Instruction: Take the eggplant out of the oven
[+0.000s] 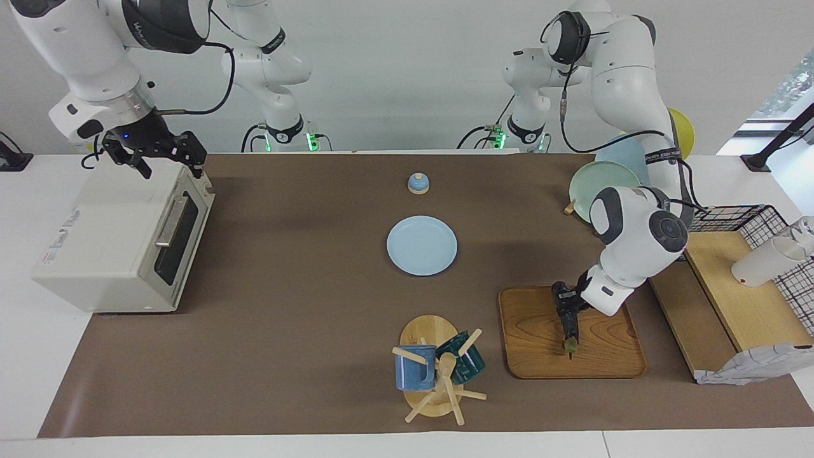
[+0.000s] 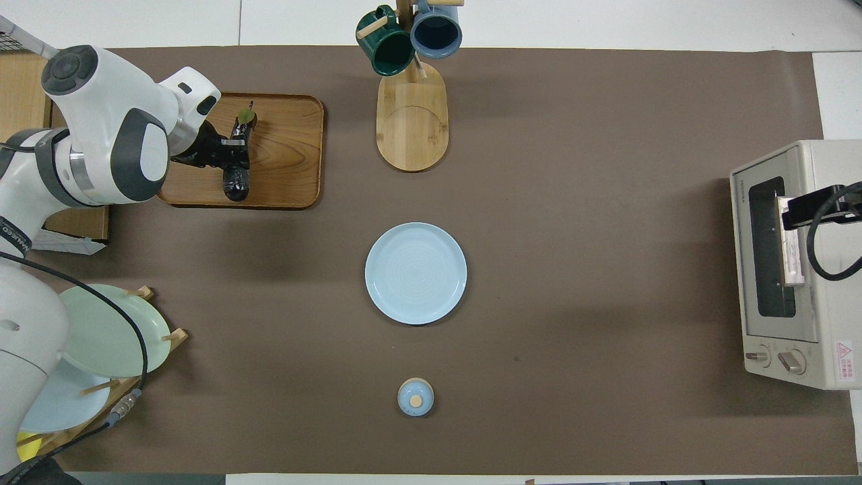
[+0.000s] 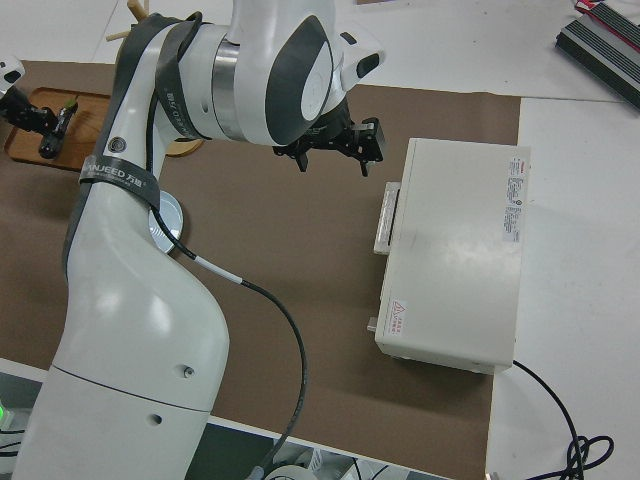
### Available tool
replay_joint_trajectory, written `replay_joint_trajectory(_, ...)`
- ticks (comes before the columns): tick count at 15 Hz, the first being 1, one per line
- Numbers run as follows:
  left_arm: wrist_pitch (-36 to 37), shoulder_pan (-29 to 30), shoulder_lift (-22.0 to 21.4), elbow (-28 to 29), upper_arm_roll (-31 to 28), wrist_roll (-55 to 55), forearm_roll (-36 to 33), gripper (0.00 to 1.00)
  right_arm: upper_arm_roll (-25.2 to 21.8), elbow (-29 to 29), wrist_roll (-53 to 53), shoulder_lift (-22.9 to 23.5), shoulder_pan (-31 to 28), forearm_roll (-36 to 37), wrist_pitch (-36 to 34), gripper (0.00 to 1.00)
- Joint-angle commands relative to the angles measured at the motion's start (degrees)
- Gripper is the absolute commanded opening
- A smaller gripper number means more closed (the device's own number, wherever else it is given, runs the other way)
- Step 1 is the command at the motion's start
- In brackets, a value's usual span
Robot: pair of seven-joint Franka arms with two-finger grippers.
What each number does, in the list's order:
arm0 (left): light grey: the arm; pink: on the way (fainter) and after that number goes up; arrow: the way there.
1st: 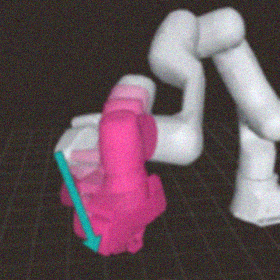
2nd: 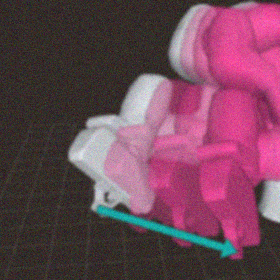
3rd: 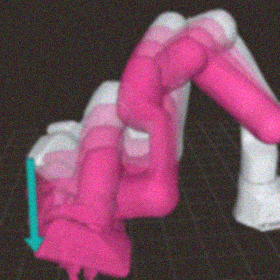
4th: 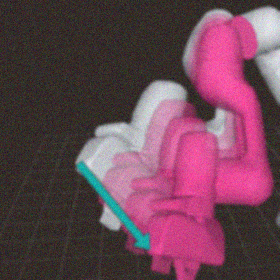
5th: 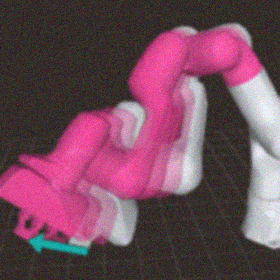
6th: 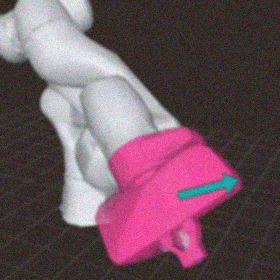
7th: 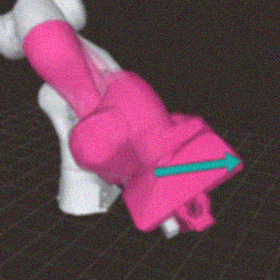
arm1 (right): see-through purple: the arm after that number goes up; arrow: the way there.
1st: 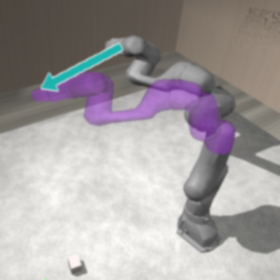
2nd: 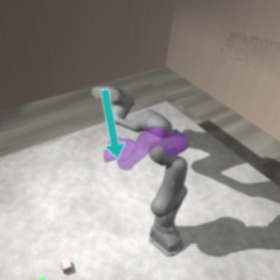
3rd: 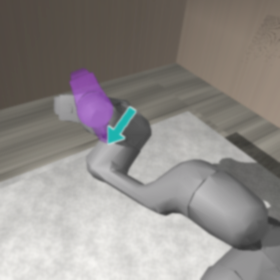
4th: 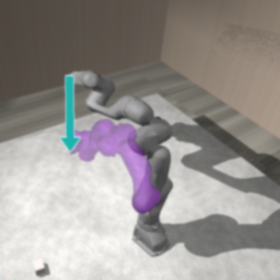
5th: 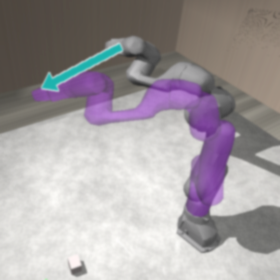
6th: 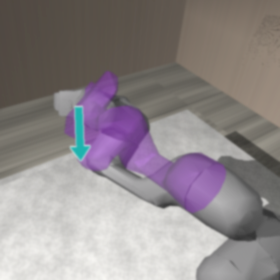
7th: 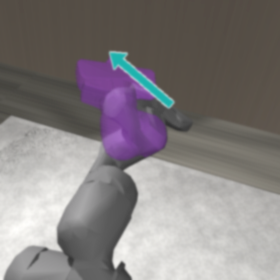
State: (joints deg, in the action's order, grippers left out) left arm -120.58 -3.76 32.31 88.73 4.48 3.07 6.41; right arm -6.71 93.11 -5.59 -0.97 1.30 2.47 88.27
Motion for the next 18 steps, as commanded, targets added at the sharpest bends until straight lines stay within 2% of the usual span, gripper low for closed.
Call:
replay_joint_trajectory(1,0.08,0.43,0.12,-0.49,0.26,-2.11,-0.26,0.77,-0.59,1.28,-0.3,-0.88,0.2,-1.41,0.41,1.0)
replay_joint_trajectory(2,0.26,0.25,0.03,-0.57,0.26,-2.63,-0.26,1.0,-0.59,1.28,-0.3,-0.88,0.2,-1.41,0.5,1.0)
replay_joint_trajectory(8,7.72,0.6,-0.67,-4.17,0.44,-2.64,1.23,1.0,-0.59,1.28,-0.3,-0.88,0.2,-1.41,0.5,1.0)
replay_joint_trajectory(10,8.34,0.78,-3.73,-4.18,0.09,-2.2,3.77,1.0,-0.59,1.28,-0.3,-0.88,0.2,-1.41,0.41,1.0)
replay_joint_trajectory(14,13.6,0.69,-9.36,-3.74,-1.14,-2.02,3.08,1.0,-0.59,1.28,-0.3,-0.88,0.2,-1.41,0.41,1.0)
replay_joint_trajectory(18,17.91,0.69,-14.19,-3.91,-1.4,-2.63,-2.09,1.0,-0.59,1.28,-0.3,-0.88,0.2,-1.41,0.5,1.0)
